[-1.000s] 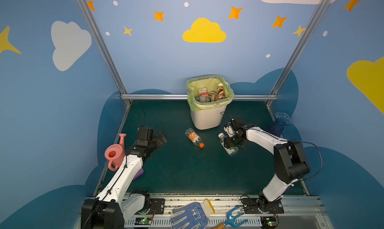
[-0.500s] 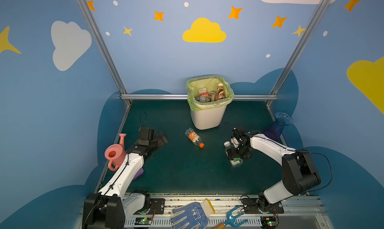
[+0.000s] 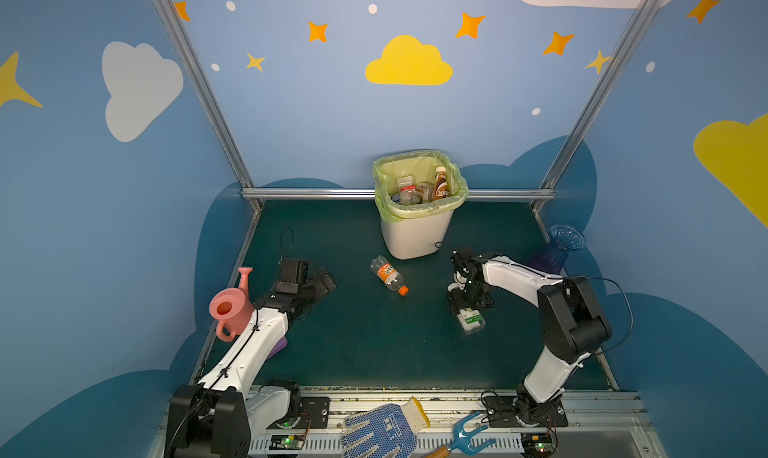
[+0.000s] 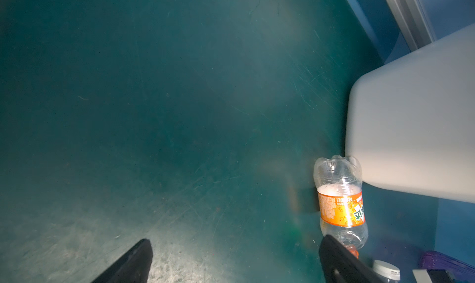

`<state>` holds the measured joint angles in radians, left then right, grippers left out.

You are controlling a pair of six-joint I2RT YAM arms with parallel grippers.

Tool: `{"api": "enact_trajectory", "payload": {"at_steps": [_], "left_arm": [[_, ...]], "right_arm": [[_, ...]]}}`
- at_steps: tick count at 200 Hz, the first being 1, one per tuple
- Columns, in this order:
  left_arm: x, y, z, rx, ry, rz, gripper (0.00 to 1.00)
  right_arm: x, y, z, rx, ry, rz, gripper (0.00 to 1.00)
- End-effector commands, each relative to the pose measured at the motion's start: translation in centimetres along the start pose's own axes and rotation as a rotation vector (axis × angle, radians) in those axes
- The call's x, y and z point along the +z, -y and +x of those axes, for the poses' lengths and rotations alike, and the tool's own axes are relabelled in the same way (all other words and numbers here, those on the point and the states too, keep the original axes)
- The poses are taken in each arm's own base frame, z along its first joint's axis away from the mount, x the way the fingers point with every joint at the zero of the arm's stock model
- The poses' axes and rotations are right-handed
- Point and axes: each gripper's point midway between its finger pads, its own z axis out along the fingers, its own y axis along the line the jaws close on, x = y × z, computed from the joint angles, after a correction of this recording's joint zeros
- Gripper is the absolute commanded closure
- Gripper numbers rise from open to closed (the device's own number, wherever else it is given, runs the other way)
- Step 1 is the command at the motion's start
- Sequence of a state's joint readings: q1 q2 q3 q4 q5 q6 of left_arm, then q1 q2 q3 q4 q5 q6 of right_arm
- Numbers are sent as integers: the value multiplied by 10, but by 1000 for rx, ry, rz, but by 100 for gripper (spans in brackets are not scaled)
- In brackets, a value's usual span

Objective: Throw the plastic bottles in the bin
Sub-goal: 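Carry the lime-labelled bottle over the bin with the right gripper and release it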

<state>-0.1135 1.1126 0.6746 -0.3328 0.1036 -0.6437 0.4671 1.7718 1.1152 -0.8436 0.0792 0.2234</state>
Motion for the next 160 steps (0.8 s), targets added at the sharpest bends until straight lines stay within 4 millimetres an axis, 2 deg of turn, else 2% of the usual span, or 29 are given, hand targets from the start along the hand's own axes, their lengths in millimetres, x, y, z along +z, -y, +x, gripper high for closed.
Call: {"api": "enact_trajectory", "payload": {"at_steps": [1, 35, 52, 70, 88, 98, 112, 128, 148, 160], "left_arm": [[-1, -8, 2, 4, 4, -22, 0], [0, -10, 3, 2, 4, -28, 0], [0, -9, 3, 1, 4, -27, 0], [1, -8, 1, 1, 3, -24, 0], [3, -5, -1, 4, 0, -19, 0], [4, -2, -2, 4, -1, -15, 0], [5, 0, -3, 5, -9, -13, 0], [7, 4, -4, 5, -24, -6, 0], [12, 11, -2, 8, -50, 20, 0], [16, 15, 0, 11, -69, 36, 0]], "right_arm": [[-1, 2, -1, -20, -21, 34, 21], [1, 1, 0, -28, -33, 32, 44], [-9, 0, -5, -28, -4, 25, 47], [-36, 2, -20, -17, 85, 3, 46], [-83, 9, -41, 1, 218, -27, 47], [-121, 16, -56, 13, 324, -50, 47], [-189, 29, -73, 38, 515, -70, 48], [-280, 50, -86, 82, 789, -54, 48], [-399, 69, -83, 111, 1153, -69, 46], [-458, 77, -73, 140, 1322, -90, 46]]}}
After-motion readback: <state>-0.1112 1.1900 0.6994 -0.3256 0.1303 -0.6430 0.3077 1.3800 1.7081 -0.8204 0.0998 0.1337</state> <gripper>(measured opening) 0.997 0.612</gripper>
